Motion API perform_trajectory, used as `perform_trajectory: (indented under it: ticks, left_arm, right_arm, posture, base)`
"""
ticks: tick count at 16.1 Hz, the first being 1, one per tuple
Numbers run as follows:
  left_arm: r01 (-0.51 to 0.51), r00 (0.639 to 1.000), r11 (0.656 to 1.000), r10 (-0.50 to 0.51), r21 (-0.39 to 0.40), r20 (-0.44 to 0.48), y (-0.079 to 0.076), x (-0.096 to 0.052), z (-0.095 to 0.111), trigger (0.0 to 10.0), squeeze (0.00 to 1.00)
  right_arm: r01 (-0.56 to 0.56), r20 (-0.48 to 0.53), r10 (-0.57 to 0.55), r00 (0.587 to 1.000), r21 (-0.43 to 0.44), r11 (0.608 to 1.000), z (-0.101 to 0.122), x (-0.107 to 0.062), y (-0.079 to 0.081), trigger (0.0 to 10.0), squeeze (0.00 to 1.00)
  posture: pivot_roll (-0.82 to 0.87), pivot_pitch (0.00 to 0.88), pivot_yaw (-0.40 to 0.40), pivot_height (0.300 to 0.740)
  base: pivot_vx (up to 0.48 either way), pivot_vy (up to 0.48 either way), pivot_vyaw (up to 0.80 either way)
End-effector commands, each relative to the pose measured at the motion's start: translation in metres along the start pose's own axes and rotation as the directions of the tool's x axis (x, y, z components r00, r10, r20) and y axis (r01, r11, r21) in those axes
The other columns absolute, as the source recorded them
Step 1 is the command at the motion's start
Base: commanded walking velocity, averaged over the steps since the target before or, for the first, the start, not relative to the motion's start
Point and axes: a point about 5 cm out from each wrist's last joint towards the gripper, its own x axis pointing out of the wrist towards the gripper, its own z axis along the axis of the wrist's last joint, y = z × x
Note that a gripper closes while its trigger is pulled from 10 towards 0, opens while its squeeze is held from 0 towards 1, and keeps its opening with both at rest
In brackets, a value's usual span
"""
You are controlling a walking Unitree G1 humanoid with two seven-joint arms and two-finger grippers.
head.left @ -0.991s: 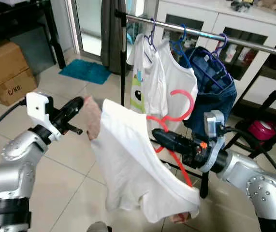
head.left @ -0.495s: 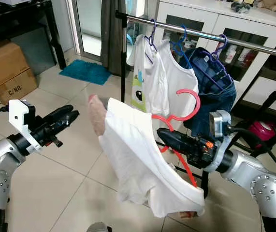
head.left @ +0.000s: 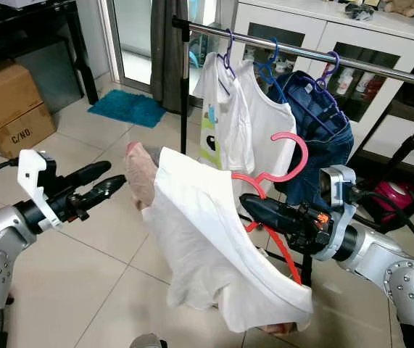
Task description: Hang hanger
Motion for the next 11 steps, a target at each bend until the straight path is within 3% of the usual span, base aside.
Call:
perform_trajectory:
  ticks: [1,5,8,9,10,11]
  left_arm:
    - [0.025,1.0,1.0,-0.024,0.017,-0.007,-0.002,0.004,0.003,10.0,1.0]
    - [0.022,1.0,0.999,-0.021,0.034,-0.01,0.001,0.01,0.003,10.0,1.0]
    - [-0.012,1.0,0.998,0.011,0.06,0.012,0.012,0.027,0.006,10.0,1.0]
    - [0.0,1.0,0.998,0.0,0.057,0.002,0.012,0.031,0.005,10.0,0.83]
    - [0.025,1.0,0.998,-0.024,0.053,-0.015,0.012,0.037,0.004,10.0,0.23]
    - [0.048,0.999,0.998,-0.046,0.046,-0.027,0.011,0.042,0.002,10.0,0.0]
  right_arm:
    - [-0.026,0.018,0.027,0.999,-0.032,0.999,0.008,0.0,0.005,10.0,0.0]
    - [-0.041,0.019,0.041,0.999,-0.026,0.999,0.008,0.001,0.007,10.0,0.0]
    - [-0.066,0.037,0.067,0.997,-0.025,0.998,0.01,0.005,0.011,10.0,0.0]
    - [-0.07,0.036,0.071,0.997,-0.023,0.997,0.009,0.006,0.012,10.0,0.0]
    - [-0.074,0.033,0.075,0.997,-0.019,0.997,0.008,0.007,0.012,10.0,0.0]
    - [-0.076,0.031,0.077,0.997,-0.017,0.997,0.007,0.007,0.013,10.0,0.0]
  posture:
    - [0.0,0.0,-0.042,0.74]
    - [0.0,0.0,-0.042,0.74]
    - [0.01,0.0,-0.052,0.74]
    - [0.01,0.0,-0.05,0.74]
    - [0.0,0.0,-0.048,0.74]
    - [0.0,0.0,-0.043,0.74]
  base:
    - [0.0,0.0,0.0]
    - [0.0,0.0,0.0]
    - [0.0,0.0,0.0]
    - [0.0,0.0,0.0]
    - [0.0,0.0,0.0]
    - [0.0,0.0,0.0]
